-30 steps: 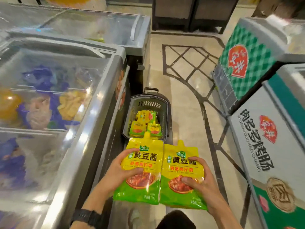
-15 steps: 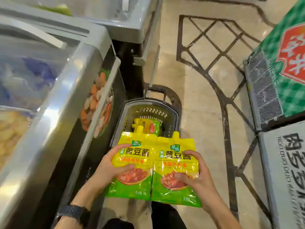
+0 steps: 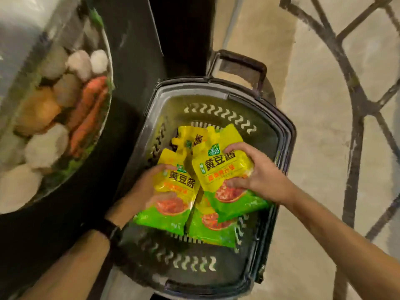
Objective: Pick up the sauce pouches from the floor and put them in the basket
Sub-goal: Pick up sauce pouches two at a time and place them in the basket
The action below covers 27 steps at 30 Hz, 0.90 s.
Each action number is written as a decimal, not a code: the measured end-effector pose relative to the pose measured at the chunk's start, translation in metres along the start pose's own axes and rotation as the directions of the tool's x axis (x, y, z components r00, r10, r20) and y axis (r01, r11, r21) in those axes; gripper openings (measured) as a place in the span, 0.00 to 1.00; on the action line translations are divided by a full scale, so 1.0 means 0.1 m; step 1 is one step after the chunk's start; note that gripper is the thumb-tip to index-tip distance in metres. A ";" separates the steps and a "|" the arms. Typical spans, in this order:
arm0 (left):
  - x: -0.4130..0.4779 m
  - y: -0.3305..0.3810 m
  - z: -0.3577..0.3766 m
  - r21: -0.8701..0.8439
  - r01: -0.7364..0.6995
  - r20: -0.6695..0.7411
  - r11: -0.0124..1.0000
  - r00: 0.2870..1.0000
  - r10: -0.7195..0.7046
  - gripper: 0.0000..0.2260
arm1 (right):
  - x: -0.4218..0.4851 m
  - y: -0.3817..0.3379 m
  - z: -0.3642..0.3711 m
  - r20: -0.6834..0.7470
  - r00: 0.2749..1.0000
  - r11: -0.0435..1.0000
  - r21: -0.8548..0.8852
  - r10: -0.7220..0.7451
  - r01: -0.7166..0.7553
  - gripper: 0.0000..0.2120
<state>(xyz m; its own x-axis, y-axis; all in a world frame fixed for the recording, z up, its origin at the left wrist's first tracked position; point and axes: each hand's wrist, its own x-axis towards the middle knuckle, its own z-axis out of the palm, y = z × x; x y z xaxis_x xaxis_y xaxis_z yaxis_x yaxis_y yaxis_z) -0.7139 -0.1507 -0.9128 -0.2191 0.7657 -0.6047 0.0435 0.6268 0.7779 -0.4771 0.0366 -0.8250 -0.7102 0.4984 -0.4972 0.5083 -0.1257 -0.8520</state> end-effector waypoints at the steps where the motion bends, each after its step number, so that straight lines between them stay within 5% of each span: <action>1: 0.08 -0.12 0.03 0.016 0.010 -0.006 1.000 1.000 -0.010 0.31 | 0.22 0.04 -0.02 0.042 0.999 0.998 -0.057 -0.020 0.022 0.30; 5: 0.16 -0.42 0.12 0.011 0.033 -0.045 0.999 0.998 -0.032 0.31 | 1.07 0.19 -0.03 0.272 0.960 0.899 -0.400 -0.071 0.180 0.32; 9: 0.18 -0.45 0.08 0.089 -0.034 -0.040 0.995 0.998 0.038 0.25 | 1.87 0.36 0.02 0.413 0.911 0.667 -0.681 0.007 0.303 0.30; 13: 0.15 -0.41 0.05 0.043 0.015 -0.003 0.999 1.000 -0.015 0.23 | 2.18 0.34 0.03 0.336 0.941 0.578 -0.776 0.041 0.252 0.18; 19: -0.10 -0.39 0.07 0.324 -0.022 -0.047 0.946 0.998 0.039 0.34 | 2.09 0.33 0.07 0.193 0.981 0.494 -0.850 -0.038 0.186 0.25; 23: -0.22 -0.25 0.22 0.600 -0.057 -0.138 0.798 0.975 0.173 0.37 | 1.90 0.49 0.26 0.216 0.945 0.239 -0.931 -0.247 0.276 0.31; 27: -0.11 -0.13 0.47 0.841 -0.109 -0.068 0.530 0.951 0.303 0.51 | 1.82 0.86 0.32 0.314 0.919 0.202 -0.909 -0.240 0.363 0.26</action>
<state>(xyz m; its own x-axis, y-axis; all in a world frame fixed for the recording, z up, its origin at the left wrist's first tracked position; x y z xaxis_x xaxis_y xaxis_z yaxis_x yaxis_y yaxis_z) -0.6660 -0.1607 -0.9239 -0.2611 0.9080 -0.3277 0.8668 0.3699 0.3343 -0.5785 0.0894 -0.9940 -0.9272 0.2188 -0.3039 0.2876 0.9359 -0.2036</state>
